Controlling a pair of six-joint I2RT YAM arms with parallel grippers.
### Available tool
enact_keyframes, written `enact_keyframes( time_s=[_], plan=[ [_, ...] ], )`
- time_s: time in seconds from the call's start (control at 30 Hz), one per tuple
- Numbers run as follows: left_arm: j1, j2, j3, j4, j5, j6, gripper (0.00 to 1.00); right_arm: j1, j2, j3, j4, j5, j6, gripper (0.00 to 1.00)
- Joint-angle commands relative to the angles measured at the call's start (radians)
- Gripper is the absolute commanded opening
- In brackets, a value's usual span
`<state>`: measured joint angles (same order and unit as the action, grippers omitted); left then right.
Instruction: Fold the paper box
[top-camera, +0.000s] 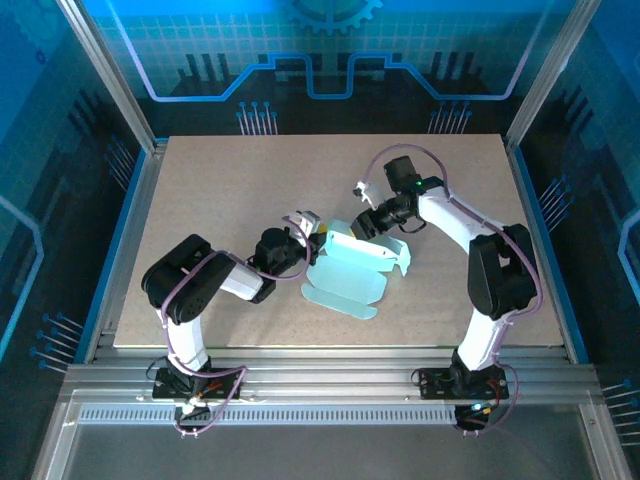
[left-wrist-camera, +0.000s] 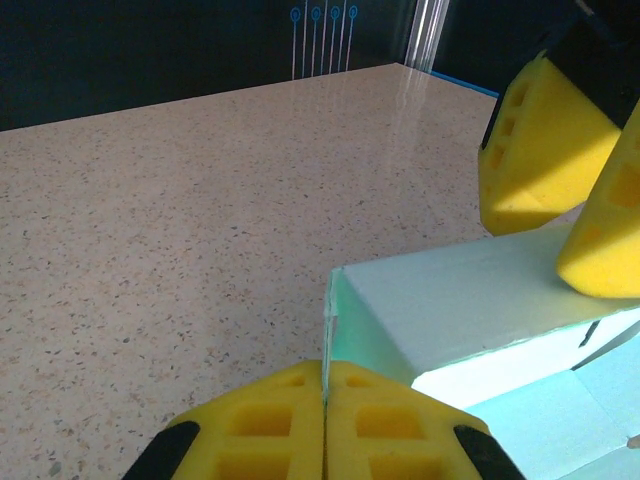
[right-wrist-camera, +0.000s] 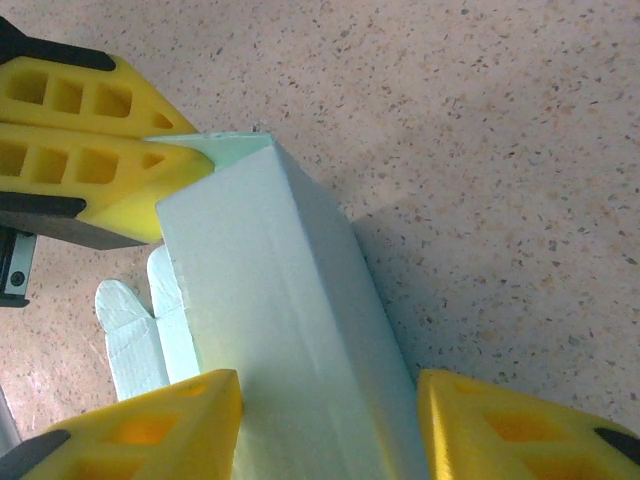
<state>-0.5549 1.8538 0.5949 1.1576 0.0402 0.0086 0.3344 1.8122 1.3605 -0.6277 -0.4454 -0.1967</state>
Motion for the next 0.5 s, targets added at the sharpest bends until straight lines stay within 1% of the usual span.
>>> enact_keyframes(
  time_s=[0.0,0.1,0.27,0.47],
  plan=[
    [-0.005,-0.044,-0.019,0.055,-0.024,-0.018,0.0,-0.001,0.029,0.002,-0.063,-0.026,-0.054,0.53],
    [-0.006,-0.054,-0.028,0.053,-0.027,-0.009,0.0,-0.004,0.031,0.008,-0.073,-0.011,-0.088,0.54],
    [-0.005,-0.054,-0.023,0.042,-0.013,-0.005,0.0,-0.004,0.04,0.034,-0.123,-0.013,-0.158,0.51],
    [-0.005,-0.054,-0.023,0.045,-0.014,0.007,0.0,-0.012,0.081,0.075,-0.188,-0.071,-0.209,0.5]
  ],
)
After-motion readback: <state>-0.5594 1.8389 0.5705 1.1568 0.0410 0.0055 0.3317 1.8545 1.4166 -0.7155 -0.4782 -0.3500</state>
